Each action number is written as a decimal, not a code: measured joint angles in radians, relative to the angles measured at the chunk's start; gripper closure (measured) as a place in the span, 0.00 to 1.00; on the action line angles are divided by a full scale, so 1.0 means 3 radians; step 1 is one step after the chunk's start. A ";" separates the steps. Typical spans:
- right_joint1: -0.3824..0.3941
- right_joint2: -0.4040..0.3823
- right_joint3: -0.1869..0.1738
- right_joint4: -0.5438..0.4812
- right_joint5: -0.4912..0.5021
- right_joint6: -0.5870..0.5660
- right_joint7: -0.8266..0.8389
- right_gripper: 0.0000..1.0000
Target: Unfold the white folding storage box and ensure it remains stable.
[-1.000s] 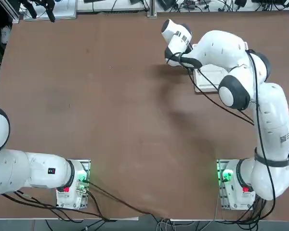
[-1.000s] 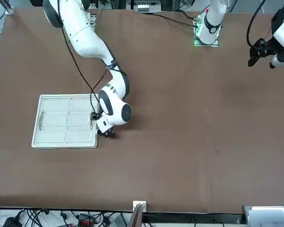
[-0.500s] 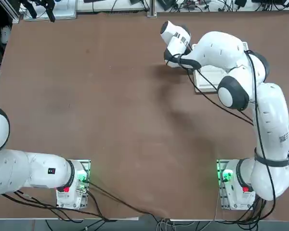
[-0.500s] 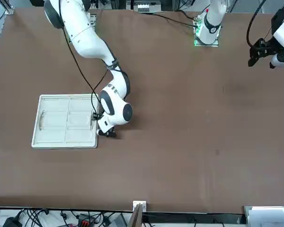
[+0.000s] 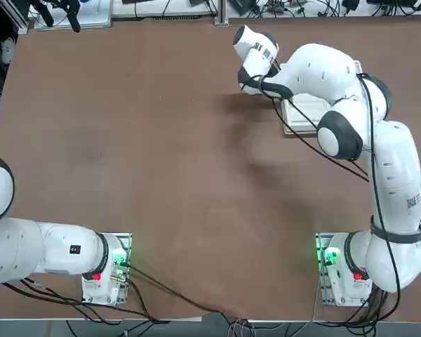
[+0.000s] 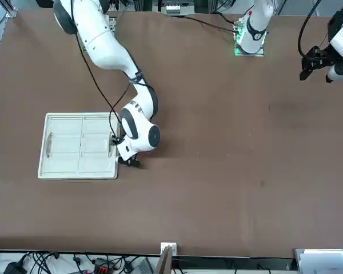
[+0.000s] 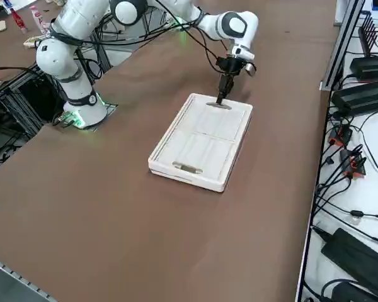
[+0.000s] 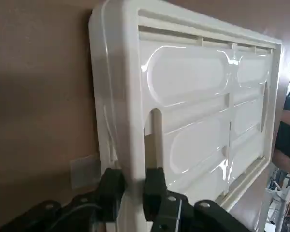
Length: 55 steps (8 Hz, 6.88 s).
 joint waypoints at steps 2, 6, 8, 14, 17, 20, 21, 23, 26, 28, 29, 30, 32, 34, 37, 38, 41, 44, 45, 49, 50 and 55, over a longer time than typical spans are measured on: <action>0.0115 0.0002 -0.0079 0.0006 -0.0107 -0.0063 0.0114 0.74; 0.0575 0.0000 -0.0542 0.0175 -0.0224 -0.0338 0.0166 0.74; 0.0678 -0.0003 -0.0674 0.0290 -0.0277 -0.0449 0.0123 0.74; 0.0765 0.0003 -0.0687 0.0305 -0.0601 -0.0574 -0.0318 0.74; 0.0846 0.0007 -0.0686 0.0304 -0.0665 -0.0788 -0.0474 0.74; 0.0925 0.0007 -0.0689 0.0307 -0.0726 -0.0994 -0.0711 0.74; 0.0931 0.0007 -0.0690 0.0308 -0.0728 -0.1016 -0.0757 0.74; 0.0937 0.0004 -0.0697 0.0320 -0.0736 -0.1053 -0.0841 0.74; 0.0982 0.0004 -0.0765 0.0334 -0.0792 -0.1070 -0.0776 0.74; 0.1005 0.0003 -0.0798 0.0357 -0.0835 -0.1068 -0.0527 0.74; 0.1012 0.0001 -0.0815 0.0380 -0.0853 -0.1068 -0.0381 0.74; 0.1013 0.0000 -0.0836 0.0417 -0.0857 -0.1068 -0.0274 0.74; 0.1011 0.0003 -0.0844 0.0434 -0.0856 -0.1063 -0.0184 0.74; 0.1011 0.0008 -0.0843 0.0433 -0.0856 -0.1057 -0.0119 0.74; 0.1014 0.0007 -0.0842 0.0433 -0.0856 -0.1066 -0.0202 0.74; 0.1019 0.0007 -0.0842 0.0434 -0.0861 -0.1083 -0.0280 0.74; 0.1030 0.0005 -0.0842 0.0438 -0.0913 -0.1144 -0.0507 0.74; 0.1031 0.0006 -0.0842 0.0438 -0.0920 -0.1146 -0.0561 0.74; 0.1031 0.0006 -0.0842 0.0438 -0.0920 -0.1148 -0.0562 0.74; 0.1034 0.0006 -0.0841 0.0438 -0.0921 -0.1169 -0.0605 0.74; 0.1036 0.0007 -0.0839 0.0438 -0.0920 -0.1186 -0.0624 0.73; 0.1130 -0.0043 -0.0875 0.0513 -0.1112 -0.1381 -0.1082 0.33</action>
